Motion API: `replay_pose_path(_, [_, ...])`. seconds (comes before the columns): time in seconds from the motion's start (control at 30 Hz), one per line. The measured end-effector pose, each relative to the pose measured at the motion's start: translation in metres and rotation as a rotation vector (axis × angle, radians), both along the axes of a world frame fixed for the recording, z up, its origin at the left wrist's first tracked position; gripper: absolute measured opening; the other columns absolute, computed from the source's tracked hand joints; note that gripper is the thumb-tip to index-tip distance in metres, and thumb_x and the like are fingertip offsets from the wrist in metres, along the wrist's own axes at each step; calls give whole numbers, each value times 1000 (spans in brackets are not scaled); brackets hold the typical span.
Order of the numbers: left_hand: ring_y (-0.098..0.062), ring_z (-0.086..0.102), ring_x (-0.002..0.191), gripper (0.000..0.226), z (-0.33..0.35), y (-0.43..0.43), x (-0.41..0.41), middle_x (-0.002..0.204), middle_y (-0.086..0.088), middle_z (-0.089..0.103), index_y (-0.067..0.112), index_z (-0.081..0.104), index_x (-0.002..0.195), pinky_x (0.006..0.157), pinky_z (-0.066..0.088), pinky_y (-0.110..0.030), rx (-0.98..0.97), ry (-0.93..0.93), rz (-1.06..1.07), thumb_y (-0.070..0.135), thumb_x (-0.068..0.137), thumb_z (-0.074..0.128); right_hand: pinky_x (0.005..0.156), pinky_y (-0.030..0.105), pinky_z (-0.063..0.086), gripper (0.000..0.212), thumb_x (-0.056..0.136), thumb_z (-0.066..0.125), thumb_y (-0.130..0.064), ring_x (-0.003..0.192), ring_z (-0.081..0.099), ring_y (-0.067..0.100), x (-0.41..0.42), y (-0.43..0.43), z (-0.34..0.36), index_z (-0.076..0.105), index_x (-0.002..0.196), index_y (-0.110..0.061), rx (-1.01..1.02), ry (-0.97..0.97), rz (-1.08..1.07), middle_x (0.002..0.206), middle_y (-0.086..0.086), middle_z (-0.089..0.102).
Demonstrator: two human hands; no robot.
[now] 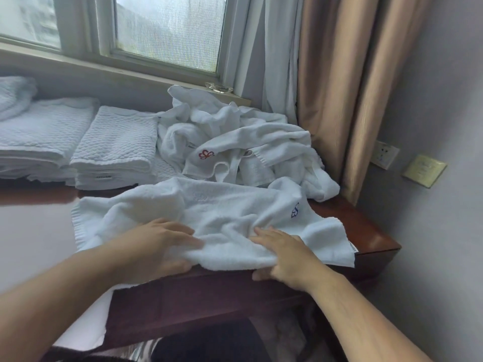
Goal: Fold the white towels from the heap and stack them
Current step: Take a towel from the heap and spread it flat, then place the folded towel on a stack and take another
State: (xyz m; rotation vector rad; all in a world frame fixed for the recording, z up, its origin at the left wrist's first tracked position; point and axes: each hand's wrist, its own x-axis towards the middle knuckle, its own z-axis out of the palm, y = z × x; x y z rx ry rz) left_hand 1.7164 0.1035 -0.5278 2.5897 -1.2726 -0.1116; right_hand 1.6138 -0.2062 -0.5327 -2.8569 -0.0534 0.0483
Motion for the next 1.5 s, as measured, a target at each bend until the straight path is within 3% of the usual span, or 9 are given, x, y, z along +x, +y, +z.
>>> replay_pose_path(0.13, [-7,57,116,21,-2,-1,-12,116,23,62,43,61,114,97,44,-30,-149,-108,148,49,100,47,117,26,28,60,77,83,-47,136,33,-11,-9,6,-12,61,133,-46,136,-164,31,145,-26,52])
replay_pose_path(0.27, [-19,59,90,19,5,0,-17,88,12,59,34,48,92,78,47,-38,-289,-54,264,52,99,46,65,22,44,30,84,67,-64,76,62,4,-8,29,-6,62,85,-35,300,-362,-36,79,-16,67])
replay_pose_path(0.5, [-23,26,141,114,10,66,-17,152,8,29,44,31,146,115,24,-45,264,-44,441,95,45,46,120,44,22,109,46,46,-102,147,19,17,12,23,8,46,141,-49,-209,-102,-39,156,-13,23])
replay_pose_path(0.73, [-18,63,92,21,15,65,-39,93,8,67,27,61,91,81,47,-36,-184,-55,353,48,94,62,73,14,49,41,63,63,-80,83,63,-5,7,35,-2,63,90,-49,229,-188,40,85,-26,68])
replay_pose_path(1.0, [-22,73,98,71,95,71,-26,103,-3,77,17,75,108,96,54,-43,-235,599,476,75,67,70,94,39,57,53,65,79,-67,94,73,17,34,59,106,76,104,-31,98,442,78,98,-6,78])
replay_pose_path(1.2, [-35,67,106,81,121,76,5,118,-22,70,0,67,122,105,48,-51,-51,1019,421,45,57,86,96,45,57,63,62,90,-50,100,73,26,76,94,134,74,114,-19,-164,655,114,105,4,77])
replay_pose_path(1.3, [-33,69,106,67,111,65,22,116,-15,72,6,64,126,93,56,-42,-44,777,517,35,69,85,99,39,50,63,74,84,-49,115,61,27,100,99,123,60,123,-19,-462,211,-27,122,3,66])
replay_pose_path(1.37, [-31,62,114,59,94,57,31,124,-10,64,11,57,130,91,52,-38,123,172,649,36,81,79,100,42,44,56,87,72,-41,121,52,31,104,108,103,49,131,-16,-699,-285,-190,129,9,55])
replay_pose_path(1.5, [-30,55,110,24,74,45,31,121,-7,58,22,57,114,88,49,-41,-4,-334,684,24,90,55,80,38,46,16,95,58,-36,98,62,29,104,138,51,60,98,-21,-309,-434,-30,102,4,67])
